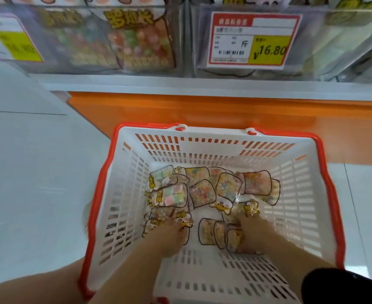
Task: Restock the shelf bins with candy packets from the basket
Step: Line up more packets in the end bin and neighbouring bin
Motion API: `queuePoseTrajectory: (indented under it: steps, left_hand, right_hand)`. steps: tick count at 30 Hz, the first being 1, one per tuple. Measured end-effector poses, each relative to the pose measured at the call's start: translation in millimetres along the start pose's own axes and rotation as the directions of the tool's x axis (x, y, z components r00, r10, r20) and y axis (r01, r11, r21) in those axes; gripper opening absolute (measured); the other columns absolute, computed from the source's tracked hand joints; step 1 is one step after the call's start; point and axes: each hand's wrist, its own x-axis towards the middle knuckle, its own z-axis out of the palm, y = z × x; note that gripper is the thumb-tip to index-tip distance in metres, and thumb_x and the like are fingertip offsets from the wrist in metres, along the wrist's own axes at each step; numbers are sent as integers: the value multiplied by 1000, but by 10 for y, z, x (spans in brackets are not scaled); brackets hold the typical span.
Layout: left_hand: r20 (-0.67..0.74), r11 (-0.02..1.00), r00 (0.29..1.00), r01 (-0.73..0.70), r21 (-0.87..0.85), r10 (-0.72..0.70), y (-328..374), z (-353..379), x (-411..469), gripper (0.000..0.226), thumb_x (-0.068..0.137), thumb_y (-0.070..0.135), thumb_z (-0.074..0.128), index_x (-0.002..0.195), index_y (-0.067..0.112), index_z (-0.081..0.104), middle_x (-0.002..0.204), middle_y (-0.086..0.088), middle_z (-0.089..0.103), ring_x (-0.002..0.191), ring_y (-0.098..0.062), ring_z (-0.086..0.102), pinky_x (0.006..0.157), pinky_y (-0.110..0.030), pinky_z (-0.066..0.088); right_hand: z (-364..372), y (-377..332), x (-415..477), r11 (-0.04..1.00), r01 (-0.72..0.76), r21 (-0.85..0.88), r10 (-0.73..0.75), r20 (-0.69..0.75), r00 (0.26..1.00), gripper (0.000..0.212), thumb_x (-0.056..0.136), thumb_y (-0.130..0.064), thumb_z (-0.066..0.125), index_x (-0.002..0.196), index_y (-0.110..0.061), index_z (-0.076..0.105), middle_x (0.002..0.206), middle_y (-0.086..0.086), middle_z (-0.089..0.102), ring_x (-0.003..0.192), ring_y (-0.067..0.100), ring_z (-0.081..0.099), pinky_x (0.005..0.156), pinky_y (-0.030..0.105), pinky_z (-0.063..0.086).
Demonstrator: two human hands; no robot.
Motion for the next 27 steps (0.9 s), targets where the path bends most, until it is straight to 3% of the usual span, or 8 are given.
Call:
queuePoseTrajectory:
  steps: [2, 5, 11, 13, 16, 20, 24, 27]
  left_hand:
    - [0, 998, 999, -41, 43, 41, 31, 0, 0, 39, 106, 20, 32, 137, 3, 47, 144, -17, 43, 130, -37, 38, 111, -48, 34]
    - [-100, 1000, 995, -22, 2, 22, 86, -39, 2, 41, 106, 31, 35, 137, 13, 53, 139, -9, 52, 126, -29, 50, 105, -39, 42]
    - [-51, 998, 997, -51, 28, 52, 64, -69, -24, 38, 105, 29, 33, 135, 12, 51, 132, -13, 51, 116, -29, 53, 94, -41, 47]
    - [-57, 1000, 998, -27, -6, 27, 70, -108, -38, 38, 104, 33, 37, 134, 15, 52, 130, -12, 56, 118, -30, 55, 96, -43, 48]
    - [-92, 988, 994, -65, -137, 53, 193, -355, -209, 51, 100, 34, 51, 148, 20, 42, 149, -4, 46, 133, -25, 47, 106, -37, 42]
    - [-140, 811, 973, -229, -539, 182, 446, -808, -664, 68, 91, 41, 69, 151, 35, 38, 152, 9, 44, 131, -14, 49, 97, -26, 44]
    - [-304, 702, 901, -432, -566, 309, 648, -1133, -1160, 34, 86, 33, 73, 119, 42, 67, 120, 15, 70, 113, -5, 64, 102, -33, 50]
    - [-446, 653, 859, -491, -576, 251, 722, -1332, -1558, 27, 84, 36, 74, 109, 27, 67, 104, 2, 74, 96, -9, 68, 95, -44, 55]
  right_hand:
    - [-23, 23, 44, 999, 14, 33, -14, -14, 1000, 65, 73, -45, 75, 130, -25, 50, 131, 4, 55, 117, 25, 56, 91, 36, 52]
    - [21, 32, 20, 1000, 11, -13, -11, -17, 1000, 81, 72, -46, 76, 142, -25, 40, 141, 5, 40, 124, 31, 50, 94, 40, 50]
    - [-34, -2, -84, 963, 19, -270, -7, 45, 999, 44, 86, -33, 68, 126, -18, 57, 123, 8, 57, 113, 28, 55, 91, 38, 48]
    - [-200, -37, -133, 966, 85, -245, -68, 78, 995, 41, 80, -37, 74, 113, -15, 64, 114, 7, 62, 106, 24, 55, 90, 37, 49]
    - [-544, -121, -254, 983, 169, -76, -165, 55, 985, 28, 79, -28, 74, 103, -15, 65, 103, 5, 63, 92, 21, 58, 80, 34, 52]
    - [-1167, -285, -648, 953, 302, 27, -301, -39, 953, 23, 86, -34, 72, 95, -15, 62, 89, 3, 58, 79, 24, 57, 70, 39, 51]
    - [-1719, -422, -1271, 917, 394, 62, -377, -193, 906, 36, 82, -45, 74, 79, -14, 57, 71, 0, 46, 63, 17, 43, 61, 31, 34]
    - [-2064, -439, -1774, 894, 440, 81, -380, -380, 843, 38, 77, -53, 77, 88, -19, 64, 83, -12, 51, 78, 10, 52, 63, 27, 37]
